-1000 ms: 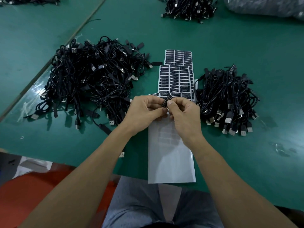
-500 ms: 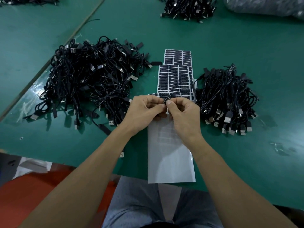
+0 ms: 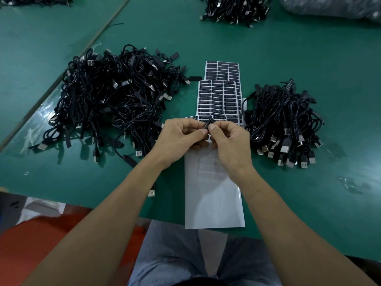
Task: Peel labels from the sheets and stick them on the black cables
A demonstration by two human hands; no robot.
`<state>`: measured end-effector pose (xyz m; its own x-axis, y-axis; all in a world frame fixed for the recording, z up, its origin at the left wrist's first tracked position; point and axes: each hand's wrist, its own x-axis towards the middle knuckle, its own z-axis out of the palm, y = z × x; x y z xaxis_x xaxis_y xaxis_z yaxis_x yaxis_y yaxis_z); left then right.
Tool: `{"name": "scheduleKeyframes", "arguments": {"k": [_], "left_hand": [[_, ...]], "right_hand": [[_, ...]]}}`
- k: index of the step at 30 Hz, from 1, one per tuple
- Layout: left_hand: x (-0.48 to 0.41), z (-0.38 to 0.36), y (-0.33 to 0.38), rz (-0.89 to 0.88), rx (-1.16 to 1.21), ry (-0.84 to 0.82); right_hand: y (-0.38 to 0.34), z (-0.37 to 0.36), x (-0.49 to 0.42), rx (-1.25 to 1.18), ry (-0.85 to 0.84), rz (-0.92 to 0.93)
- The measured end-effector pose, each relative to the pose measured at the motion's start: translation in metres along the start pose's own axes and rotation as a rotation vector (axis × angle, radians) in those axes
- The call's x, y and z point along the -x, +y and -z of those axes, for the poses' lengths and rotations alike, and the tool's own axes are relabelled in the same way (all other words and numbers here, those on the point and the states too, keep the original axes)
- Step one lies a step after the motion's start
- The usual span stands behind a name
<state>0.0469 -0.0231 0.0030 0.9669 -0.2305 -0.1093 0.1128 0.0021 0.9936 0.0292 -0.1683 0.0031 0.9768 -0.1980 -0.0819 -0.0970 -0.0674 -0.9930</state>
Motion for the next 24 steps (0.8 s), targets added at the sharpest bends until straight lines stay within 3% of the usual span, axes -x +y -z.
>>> {"name": "scheduleKeyframes", "arguments": {"k": [24], "left_hand": [[-0.0009,-0.0022,-0.0004,0.004,-0.031,0.027]], "right_hand": [[-0.0005,0.0008,-0.0001,-0.021,0.015,-0.005]]}}
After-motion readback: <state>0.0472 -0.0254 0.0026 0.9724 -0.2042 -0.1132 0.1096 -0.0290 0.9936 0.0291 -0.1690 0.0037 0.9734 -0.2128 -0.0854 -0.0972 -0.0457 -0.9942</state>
